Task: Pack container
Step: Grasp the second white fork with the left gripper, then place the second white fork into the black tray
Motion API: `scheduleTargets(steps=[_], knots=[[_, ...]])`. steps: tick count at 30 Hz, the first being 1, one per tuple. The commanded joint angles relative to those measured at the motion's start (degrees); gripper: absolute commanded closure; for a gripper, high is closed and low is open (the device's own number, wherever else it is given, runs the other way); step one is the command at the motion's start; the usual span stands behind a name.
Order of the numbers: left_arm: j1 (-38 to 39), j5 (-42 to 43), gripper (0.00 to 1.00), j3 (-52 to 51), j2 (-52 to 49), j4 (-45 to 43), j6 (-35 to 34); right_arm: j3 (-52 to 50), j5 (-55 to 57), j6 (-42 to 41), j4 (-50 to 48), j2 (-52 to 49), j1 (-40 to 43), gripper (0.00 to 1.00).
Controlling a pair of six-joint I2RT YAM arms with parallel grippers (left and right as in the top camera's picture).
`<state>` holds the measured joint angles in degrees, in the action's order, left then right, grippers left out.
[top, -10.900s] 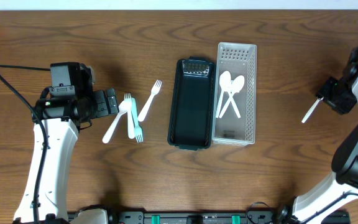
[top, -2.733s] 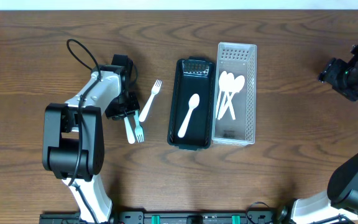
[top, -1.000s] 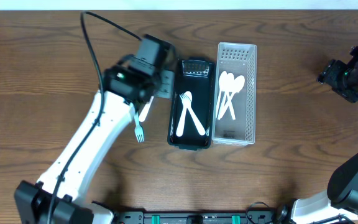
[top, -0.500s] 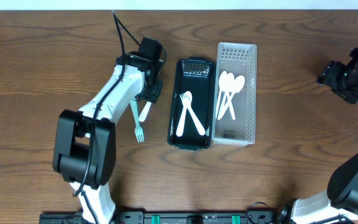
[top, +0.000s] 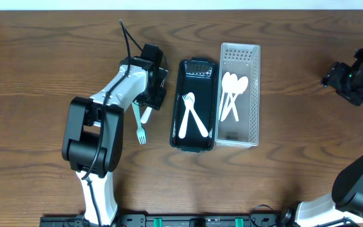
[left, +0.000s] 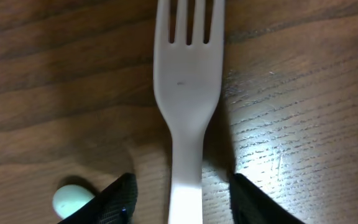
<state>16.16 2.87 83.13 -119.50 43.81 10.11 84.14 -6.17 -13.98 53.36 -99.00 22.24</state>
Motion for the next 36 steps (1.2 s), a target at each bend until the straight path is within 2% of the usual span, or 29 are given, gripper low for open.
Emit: scheduleTargets(steps=[1,3,7,11,16,20,23,26,33,36], knots=[[-0.31,1.01,0.55,0.07,-0.9,0.0,1.49,-0.04,-0.26,0.28,0.24,-0.5,0.57,0.27],[-0.31,1.01,0.58,0.07,-0.9,-0.02,1.46,-0.04,-0.28,0.28,0.24,-0.5,0.57,0.27],[-0.28,1.53,0.72,0.07,-0.94,0.22,1.44,-0.04,-0.28,0.31,0.26,-0.5,0.57,0.27],[-0.28,1.68,0.75,0.07,-0.94,0.9,1.46,-0.04,-0.28,0.31,0.28,-0.5,0.57,0.27],[-0.31,1.53,0.85,0.59,-0.55,3.04,1.97,-0.04,-0.28,0.31,0.5,-0.5,0.57,0.27],[-0.28,-3.13,0.89,5.46,1.86,9.9,2.29,-0.04,-0.33,0.26,0.44,-0.5,0.57,0.27],[-0.11,-2.84,0.91,10.91,4.87,16.17,1.49,-0.04,-0.33,0.28,0.48,-0.5,0.57,0.27],[0.9,1.38,0.93,14.34,8.85,19.12,0.68,-0.04,-0.33,0.28,0.48,-0.5,0.57,0.27],[6.62,14.47,0.92,14.71,15.61,14.38,-8.0,-0.04,-0.33,0.26,0.48,-0.5,0.57,0.28],[10.34,14.43,0.88,14.16,14.53,11.08,-11.15,-0.04,-0.31,0.26,0.44,-0.5,0.57,0.28]])
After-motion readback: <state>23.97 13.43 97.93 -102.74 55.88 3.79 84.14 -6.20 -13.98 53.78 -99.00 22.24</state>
